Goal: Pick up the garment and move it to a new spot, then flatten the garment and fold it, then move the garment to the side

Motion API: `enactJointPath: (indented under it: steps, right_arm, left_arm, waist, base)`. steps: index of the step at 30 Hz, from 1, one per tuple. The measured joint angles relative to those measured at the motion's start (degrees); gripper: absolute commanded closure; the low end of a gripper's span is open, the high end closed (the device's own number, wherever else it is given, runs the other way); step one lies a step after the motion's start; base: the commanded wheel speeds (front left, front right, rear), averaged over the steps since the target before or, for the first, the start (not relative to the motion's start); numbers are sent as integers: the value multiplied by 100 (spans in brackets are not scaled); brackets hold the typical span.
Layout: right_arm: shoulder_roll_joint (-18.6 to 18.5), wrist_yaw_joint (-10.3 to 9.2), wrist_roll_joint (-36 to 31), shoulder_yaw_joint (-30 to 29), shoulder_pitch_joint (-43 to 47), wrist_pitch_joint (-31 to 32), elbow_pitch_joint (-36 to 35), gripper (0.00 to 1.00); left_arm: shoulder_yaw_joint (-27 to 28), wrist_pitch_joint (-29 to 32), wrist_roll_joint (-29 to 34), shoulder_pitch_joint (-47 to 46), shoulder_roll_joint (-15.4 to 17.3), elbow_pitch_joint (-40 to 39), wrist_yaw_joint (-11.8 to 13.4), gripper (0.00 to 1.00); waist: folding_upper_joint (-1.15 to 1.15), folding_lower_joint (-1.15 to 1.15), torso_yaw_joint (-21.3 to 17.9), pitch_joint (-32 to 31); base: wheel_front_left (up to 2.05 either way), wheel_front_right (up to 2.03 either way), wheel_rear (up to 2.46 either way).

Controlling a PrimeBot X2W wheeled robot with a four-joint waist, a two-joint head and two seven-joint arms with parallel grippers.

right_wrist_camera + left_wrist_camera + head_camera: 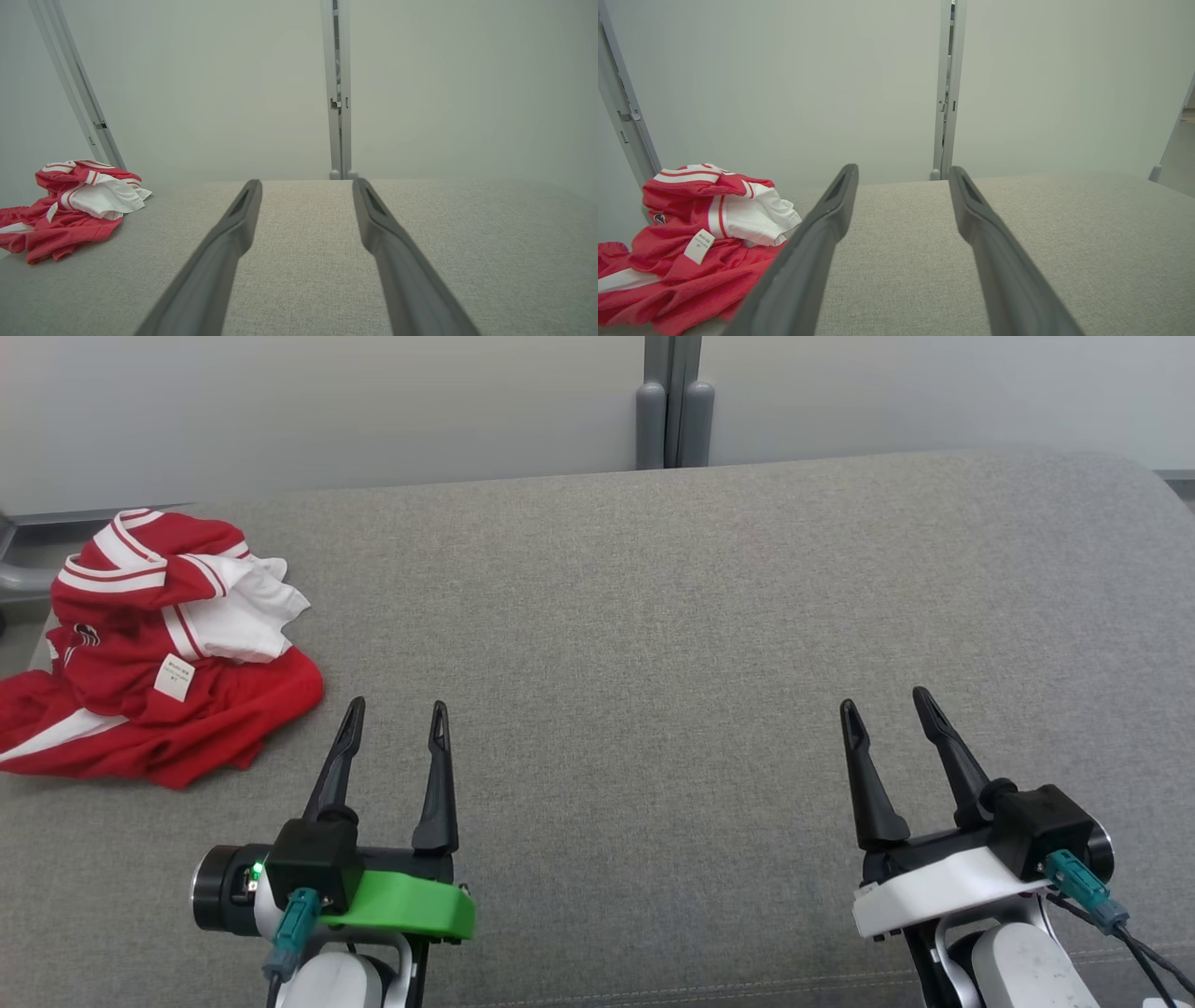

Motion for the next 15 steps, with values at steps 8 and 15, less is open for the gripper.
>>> enactJointPath:
  steps: [8,15]
  right_arm:
    - [0,0,-1,5,30,0,35,0]
    - [-1,1,-9,11,41,0,34,0]
  left_arm:
    - [8,1,7,3,0,-1,-9,0]
    - [9,1,7,23,0,21,-10,0]
  waist:
    - [0,0,8,-33]
    - [0,0,19,-56]
  base:
    - [0,0,0]
    - [0,0,0]
